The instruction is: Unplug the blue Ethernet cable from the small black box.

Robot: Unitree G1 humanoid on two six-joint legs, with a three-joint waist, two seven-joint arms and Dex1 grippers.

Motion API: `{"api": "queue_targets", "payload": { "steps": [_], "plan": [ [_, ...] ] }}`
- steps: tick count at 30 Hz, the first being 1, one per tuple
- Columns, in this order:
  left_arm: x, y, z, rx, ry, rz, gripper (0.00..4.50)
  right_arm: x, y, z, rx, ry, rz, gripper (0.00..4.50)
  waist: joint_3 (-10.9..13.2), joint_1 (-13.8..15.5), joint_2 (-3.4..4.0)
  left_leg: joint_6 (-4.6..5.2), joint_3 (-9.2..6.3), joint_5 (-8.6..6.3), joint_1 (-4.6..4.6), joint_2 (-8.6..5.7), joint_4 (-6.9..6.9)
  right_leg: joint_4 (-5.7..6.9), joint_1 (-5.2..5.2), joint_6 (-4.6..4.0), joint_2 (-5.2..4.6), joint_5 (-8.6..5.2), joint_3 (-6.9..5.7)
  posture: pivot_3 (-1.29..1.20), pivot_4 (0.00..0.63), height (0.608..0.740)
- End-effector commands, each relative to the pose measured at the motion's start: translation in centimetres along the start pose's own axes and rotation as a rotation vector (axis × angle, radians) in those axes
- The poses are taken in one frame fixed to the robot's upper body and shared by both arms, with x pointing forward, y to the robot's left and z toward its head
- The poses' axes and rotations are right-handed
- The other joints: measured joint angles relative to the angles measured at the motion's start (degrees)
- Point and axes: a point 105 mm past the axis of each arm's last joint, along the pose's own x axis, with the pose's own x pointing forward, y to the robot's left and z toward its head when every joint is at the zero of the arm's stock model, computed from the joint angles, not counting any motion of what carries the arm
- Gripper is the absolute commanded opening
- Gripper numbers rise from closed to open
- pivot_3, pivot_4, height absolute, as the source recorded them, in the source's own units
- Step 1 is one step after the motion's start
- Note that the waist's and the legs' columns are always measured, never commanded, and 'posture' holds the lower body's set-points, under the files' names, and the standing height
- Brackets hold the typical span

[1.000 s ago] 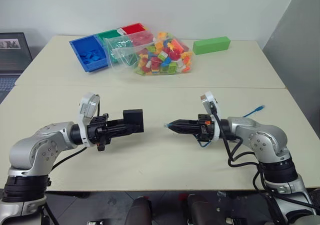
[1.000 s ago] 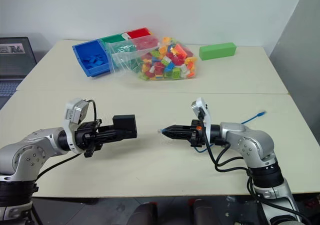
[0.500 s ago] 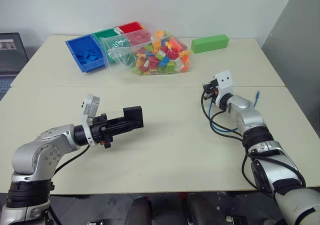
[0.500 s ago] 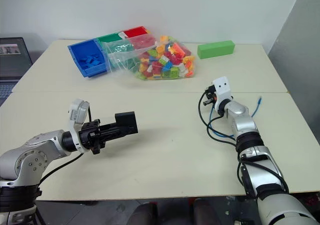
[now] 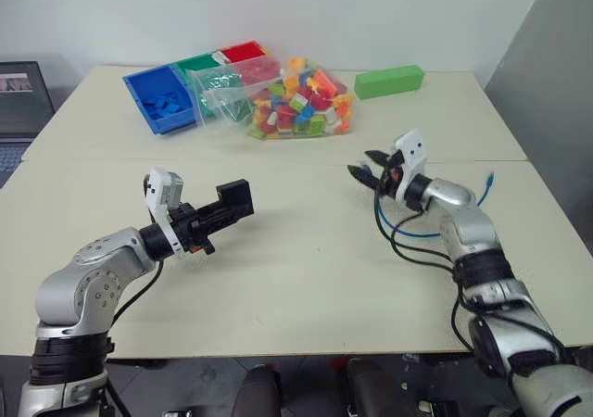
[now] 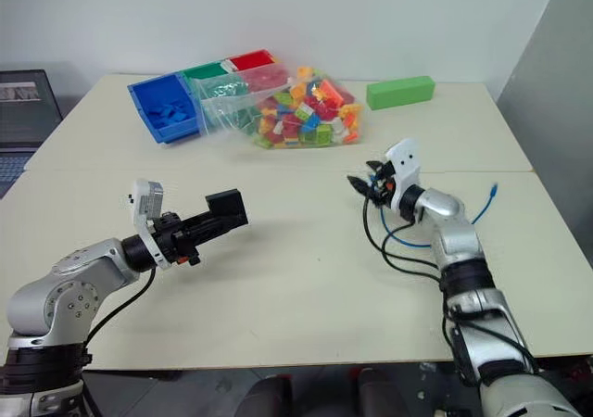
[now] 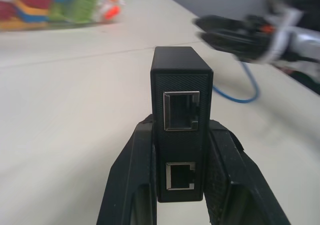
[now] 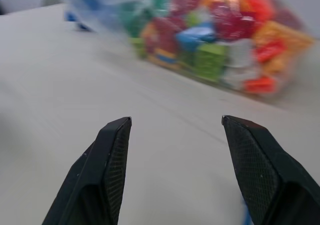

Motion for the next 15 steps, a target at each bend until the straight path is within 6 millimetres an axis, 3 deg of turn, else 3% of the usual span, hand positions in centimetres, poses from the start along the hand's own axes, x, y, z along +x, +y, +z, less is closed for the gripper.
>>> {"api": "queue_targets", "payload": {
  "steps": [1,3,6,9,15],
  "plan": [
    [-0.3,4.1,1.6,0.175,-0.119,0.278,0.78,0.4,6.4,2.9,-0.098,-0.021,0.288,3.06,0.0,0.1,0.01,0.00,0.02,0.00,0.00,0.00,0.01,-0.01,0.00,0.00,0.00,0.00,0.01,0.00,0.150,0.740],
    [-0.6,6.0,1.1,0.230,-0.144,0.399,0.78,1.0,8.4,2.6,-0.113,0.004,0.350,3.06,0.0,0.1,-0.02,0.00,-0.01,0.00,0.04,0.00,0.01,0.01,0.02,0.00,-0.03,0.00,-0.01,0.00,0.150,0.740],
    [-0.7,7.8,0.3,0.289,-0.184,0.529,0.78,2.0,9.5,1.6,-0.110,0.027,0.356,3.06,0.0,0.1,-0.03,0.00,-0.03,0.00,0.09,0.04,0.01,0.03,0.03,0.00,-0.02,0.01,-0.02,0.00,0.150,0.740],
    [-0.2,8.0,-1.2,0.282,-0.182,0.550,0.78,2.5,10.0,0.5,-0.134,0.060,0.366,3.06,0.0,0.6,-0.05,0.00,-0.01,0.00,0.06,-0.01,0.02,0.01,0.03,0.01,-0.02,0.02,-0.04,0.00,0.150,0.740],
    [-0.1,8.4,-3.4,0.255,-0.176,0.607,0.78,2.8,10.3,0.3,-0.154,0.073,0.373,3.06,0.0,1.2,-0.06,0.00,-0.03,0.00,-0.05,-0.08,0.05,-0.03,0.01,0.03,-0.09,0.03,-0.10,0.00,0.150,0.740]
  ]
}}
